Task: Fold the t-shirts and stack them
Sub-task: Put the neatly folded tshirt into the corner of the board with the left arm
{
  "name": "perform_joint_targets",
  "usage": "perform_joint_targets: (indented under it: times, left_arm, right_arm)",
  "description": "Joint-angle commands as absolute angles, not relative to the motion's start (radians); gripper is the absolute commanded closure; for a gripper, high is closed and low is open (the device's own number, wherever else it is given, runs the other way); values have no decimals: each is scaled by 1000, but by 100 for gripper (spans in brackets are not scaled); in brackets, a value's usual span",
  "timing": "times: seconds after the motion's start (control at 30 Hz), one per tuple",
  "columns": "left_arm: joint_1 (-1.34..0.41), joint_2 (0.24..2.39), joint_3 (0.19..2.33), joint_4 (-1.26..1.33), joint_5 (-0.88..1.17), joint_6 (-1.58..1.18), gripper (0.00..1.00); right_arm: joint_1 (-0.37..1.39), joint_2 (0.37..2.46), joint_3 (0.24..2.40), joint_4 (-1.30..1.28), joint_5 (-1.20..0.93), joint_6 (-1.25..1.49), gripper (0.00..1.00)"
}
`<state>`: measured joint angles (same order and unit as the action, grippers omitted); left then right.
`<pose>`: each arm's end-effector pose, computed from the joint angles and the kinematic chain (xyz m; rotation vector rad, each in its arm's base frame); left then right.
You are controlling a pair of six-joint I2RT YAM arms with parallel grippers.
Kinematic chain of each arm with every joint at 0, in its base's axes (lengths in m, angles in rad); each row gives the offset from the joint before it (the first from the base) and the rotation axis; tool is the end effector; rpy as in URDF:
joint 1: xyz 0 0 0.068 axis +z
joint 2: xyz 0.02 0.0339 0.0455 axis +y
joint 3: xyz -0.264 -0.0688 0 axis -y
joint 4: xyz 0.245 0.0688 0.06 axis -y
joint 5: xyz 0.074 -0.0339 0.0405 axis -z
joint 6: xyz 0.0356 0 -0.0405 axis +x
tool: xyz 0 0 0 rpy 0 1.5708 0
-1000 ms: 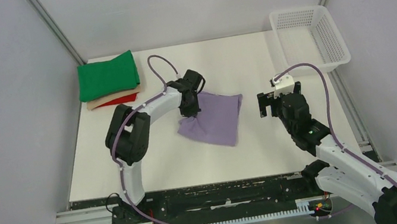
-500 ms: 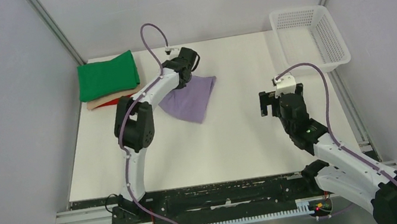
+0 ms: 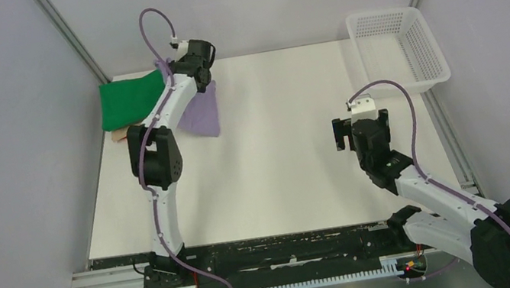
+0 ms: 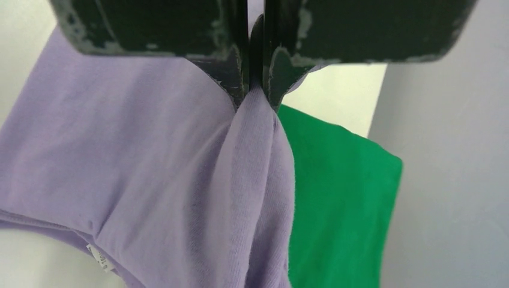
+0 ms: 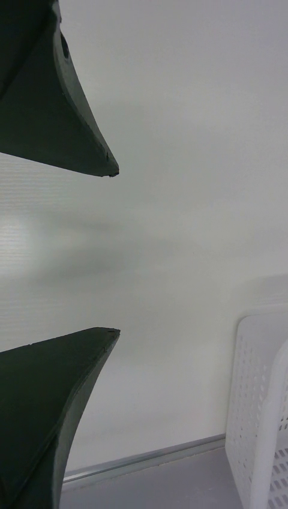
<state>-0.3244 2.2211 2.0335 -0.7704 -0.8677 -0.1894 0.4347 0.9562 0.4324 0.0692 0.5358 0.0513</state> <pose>0.4708 -0.1297 0.2575 -0.1752 2.2401 0.8175 0.1926 0.0694 0.2127 -0.0432 1.9642 -0.2251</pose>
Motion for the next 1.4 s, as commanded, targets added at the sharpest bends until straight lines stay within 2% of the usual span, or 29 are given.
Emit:
perform_joint_targets:
  times: [0.0, 0.53, 0.93, 1.37]
  left_arm:
    - [-290, 2162, 2109, -662, -952, -28, 98]
    - [-267, 2101, 2239, -672, -802, -2, 98]
    - [-266, 2088, 2369, -685, -780, 57, 98]
    - [-265, 2072, 2391, -640, -797, 170, 98]
  right_arm:
    - [434, 983, 461, 111, 577, 46, 2]
    - [434, 1045, 470, 111, 611, 47, 2]
    - [434, 1077, 484, 106, 610, 52, 2]
    - [434, 1094, 479, 129, 598, 49, 2]
